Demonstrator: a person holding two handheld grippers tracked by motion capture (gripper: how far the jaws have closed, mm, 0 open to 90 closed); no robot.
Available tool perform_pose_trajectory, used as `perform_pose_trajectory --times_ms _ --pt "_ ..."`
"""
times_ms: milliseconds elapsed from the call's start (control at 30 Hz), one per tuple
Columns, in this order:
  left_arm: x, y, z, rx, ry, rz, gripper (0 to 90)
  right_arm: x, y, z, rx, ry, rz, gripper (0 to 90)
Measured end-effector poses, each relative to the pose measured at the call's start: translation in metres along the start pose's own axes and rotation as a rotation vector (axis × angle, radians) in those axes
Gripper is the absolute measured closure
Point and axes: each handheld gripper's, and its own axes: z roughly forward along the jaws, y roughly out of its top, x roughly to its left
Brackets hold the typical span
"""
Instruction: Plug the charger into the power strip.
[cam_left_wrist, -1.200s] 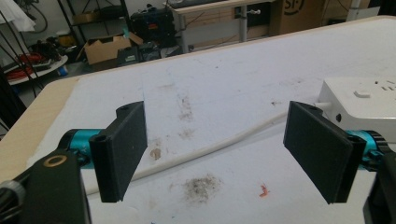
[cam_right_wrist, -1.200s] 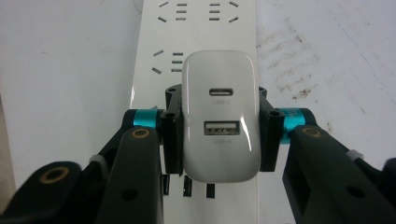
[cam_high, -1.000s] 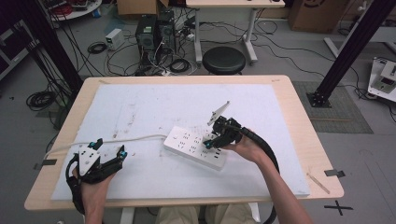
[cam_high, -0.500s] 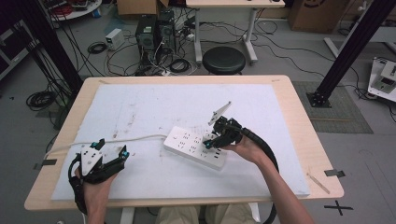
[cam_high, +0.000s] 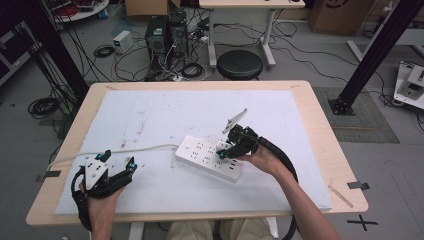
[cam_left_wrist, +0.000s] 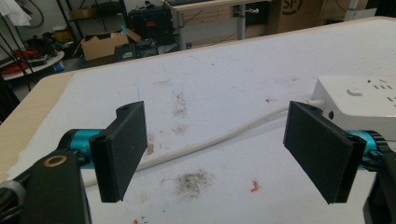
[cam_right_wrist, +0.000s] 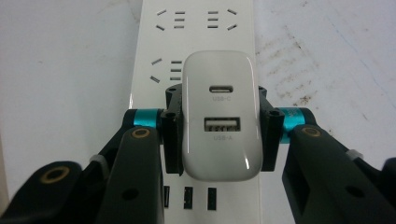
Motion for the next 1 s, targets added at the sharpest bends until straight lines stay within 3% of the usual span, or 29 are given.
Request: perform_pose_trajectory --times_ms 67,100,133,500,567,667,700,767,800,833,900,1000 --pt "0.0 0.0 0.0 0.0 0.0 -0.001 21.6 -0.002 -0.001 0.0 -0.011 0.004 0.001 63.8" --pt "0.0 0.001 0.0 0.001 -0.004 -0.003 21.6 -0.008 -0.005 0.001 -0.035 0.046 0.05 63.8" --pt "0.0 0.001 -0.001 0.002 -0.007 -0.001 21.6 -0.008 -0.005 0.001 -0.034 0.045 0.042 63.8" --pt "-0.001 0.001 0.001 0.008 -0.018 -0.009 21.9 0.01 -0.003 0.001 -0.027 -0.06 -0.033 63.8" --pt "-0.003 0.002 0.001 0.008 -0.023 -0.006 21.8 0.008 -0.009 0.002 -0.066 -0.052 0.006 63.8" --pt "-0.002 0.001 0.0 0.007 -0.021 -0.007 21.9 0.008 -0.01 0.001 -0.071 -0.046 0.02 63.8" --pt "-0.001 0.001 0.0 0.008 -0.019 -0.008 22.0 0.007 -0.01 0.001 -0.072 -0.047 0.047 63.7" --pt "0.001 0.0 -0.001 0.009 -0.017 -0.013 22.0 0.01 -0.007 0.002 -0.06 -0.07 0.06 63.7" --pt "0.001 0.0 0.0 0.009 -0.017 -0.015 22.0 0.012 -0.006 0.003 -0.056 -0.08 0.056 63.7" --pt "0.002 0.0 0.0 0.01 -0.018 -0.016 22.0 0.012 -0.006 0.008 -0.013 -0.081 0.046 63.7" --pt "0.003 0.001 -0.001 0.003 -0.014 -0.017 22.0 0.01 -0.009 0.01 -0.038 -0.073 0.026 63.7" --pt "0.003 0.001 -0.001 0.001 -0.014 -0.019 22.1 0.006 -0.011 0.01 -0.053 -0.043 0.039 63.8"
